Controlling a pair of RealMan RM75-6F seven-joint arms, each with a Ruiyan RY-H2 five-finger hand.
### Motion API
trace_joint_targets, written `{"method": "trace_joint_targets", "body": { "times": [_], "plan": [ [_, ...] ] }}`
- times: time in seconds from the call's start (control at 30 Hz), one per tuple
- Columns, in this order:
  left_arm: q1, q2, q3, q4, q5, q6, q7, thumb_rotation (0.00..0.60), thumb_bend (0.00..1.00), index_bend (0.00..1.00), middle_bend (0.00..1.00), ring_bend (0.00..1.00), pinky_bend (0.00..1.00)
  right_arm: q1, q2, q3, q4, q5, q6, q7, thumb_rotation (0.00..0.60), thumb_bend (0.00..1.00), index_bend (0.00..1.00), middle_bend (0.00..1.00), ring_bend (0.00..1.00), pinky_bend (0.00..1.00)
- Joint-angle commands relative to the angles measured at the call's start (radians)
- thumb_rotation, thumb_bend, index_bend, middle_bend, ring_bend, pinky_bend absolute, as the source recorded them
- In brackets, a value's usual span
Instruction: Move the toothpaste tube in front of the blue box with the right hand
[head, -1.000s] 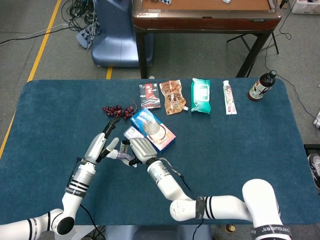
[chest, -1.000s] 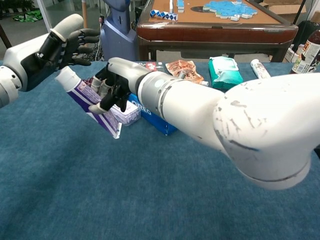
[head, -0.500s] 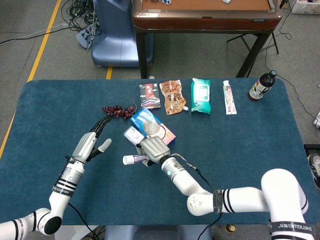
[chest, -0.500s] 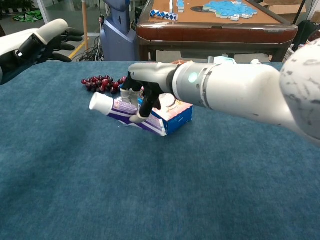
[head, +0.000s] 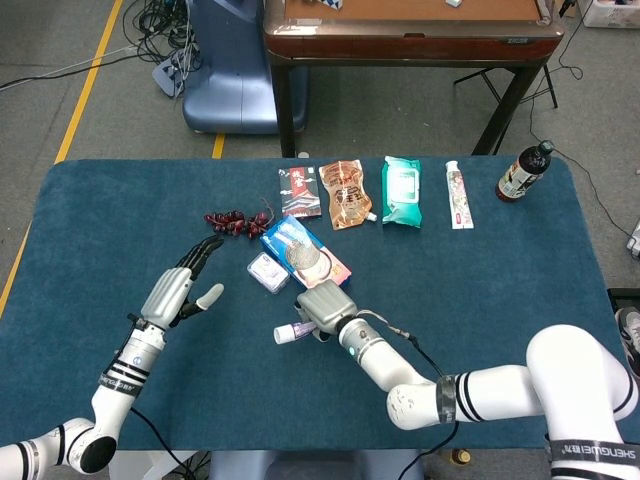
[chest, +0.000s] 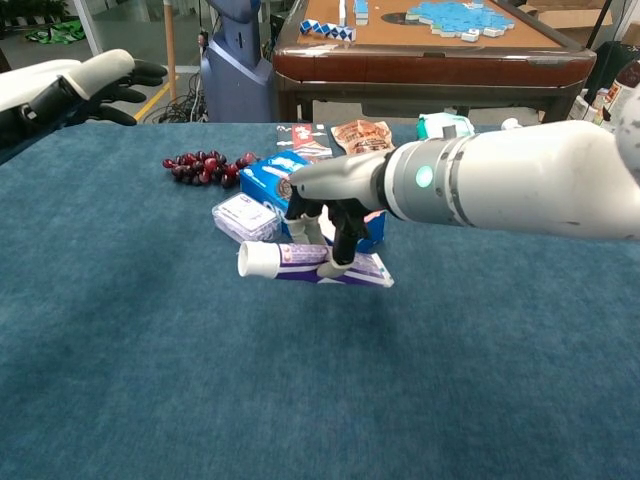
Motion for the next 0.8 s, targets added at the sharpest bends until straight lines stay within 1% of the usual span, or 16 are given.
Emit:
{"method": "trace_joint_targets", "body": {
  "times": [0.03, 0.1, 0.17, 0.23, 0.3, 0.4, 0.43, 0.5, 0.57, 0.67, 0.8],
  "plan": [
    [-0.001, 0.001, 0.003, 0.0, -0.003, -0.004, 0.004, 0.0, 0.14, 0.0, 0.0, 0.0, 0.08, 0.02, 0.01, -0.028, -0.009, 0.02, 0.018, -0.032, 0.599, 0.92, 0.9, 0.78, 0.73, 0.59],
    [-0.001, 0.001, 0.005, 0.0, -0.003, -0.005, 0.006, 0.0, 0.14, 0.0, 0.0, 0.0, 0.08, 0.027, 0.01, -0.04, -0.012, 0.033, 0.027, -0.044, 0.581, 0.9, 0.89, 0.75, 0.7, 0.59],
    [0.0, 0.001, 0.008, 0.0, -0.002, -0.006, 0.01, 0.0, 0.14, 0.0, 0.0, 0.0, 0.07, 0.035, 0.013, -0.053, -0.016, 0.05, 0.031, -0.057, 0.561, 0.82, 0.82, 0.7, 0.66, 0.58],
    [0.0, 0.001, 0.01, -0.002, -0.002, -0.005, 0.012, 0.0, 0.14, 0.0, 0.0, 0.0, 0.07, 0.041, 0.017, -0.06, -0.023, 0.067, 0.03, -0.062, 0.546, 0.67, 0.67, 0.62, 0.6, 0.57],
    [0.0, 0.002, 0.012, -0.003, -0.002, -0.006, 0.015, 0.0, 0.14, 0.0, 0.0, 0.0, 0.07, 0.046, 0.023, -0.067, -0.032, 0.078, 0.025, -0.062, 0.529, 0.49, 0.5, 0.54, 0.54, 0.55],
    [0.001, 0.003, 0.015, -0.005, -0.002, -0.006, 0.02, 0.0, 0.14, 0.0, 0.0, 0.0, 0.07, 0.044, 0.03, -0.071, -0.043, 0.075, 0.023, -0.05, 0.516, 0.32, 0.31, 0.44, 0.45, 0.52],
    [0.001, 0.004, 0.016, -0.005, -0.002, -0.007, 0.022, 0.0, 0.14, 0.0, 0.0, 0.0, 0.07, 0.043, 0.032, -0.07, -0.046, 0.07, 0.024, -0.044, 0.514, 0.3, 0.28, 0.42, 0.43, 0.51],
    [0.001, 0.005, 0.017, -0.005, -0.003, -0.008, 0.027, 0.0, 0.14, 0.0, 0.0, 0.0, 0.07, 0.036, 0.039, -0.073, -0.052, 0.053, 0.03, -0.032, 0.513, 0.27, 0.18, 0.37, 0.39, 0.5],
    [0.001, 0.006, 0.018, -0.004, -0.003, -0.009, 0.028, 0.0, 0.14, 0.0, 0.0, 0.0, 0.07, 0.029, 0.049, -0.072, -0.062, 0.037, 0.036, -0.017, 0.513, 0.27, 0.13, 0.35, 0.38, 0.49],
    [0.001, 0.01, 0.019, 0.001, -0.005, -0.011, 0.034, 0.0, 0.14, 0.0, 0.0, 0.0, 0.07, 0.01, 0.072, -0.072, -0.081, 0.0, 0.058, 0.008, 0.515, 0.27, 0.09, 0.32, 0.37, 0.49],
    [0.004, 0.012, 0.015, 0.025, -0.012, 0.0, 0.056, 0.0, 0.15, 0.0, 0.0, 0.0, 0.07, -0.051, 0.121, -0.053, -0.113, -0.088, 0.106, 0.099, 0.523, 0.27, 0.09, 0.32, 0.37, 0.49]
  ]
}}
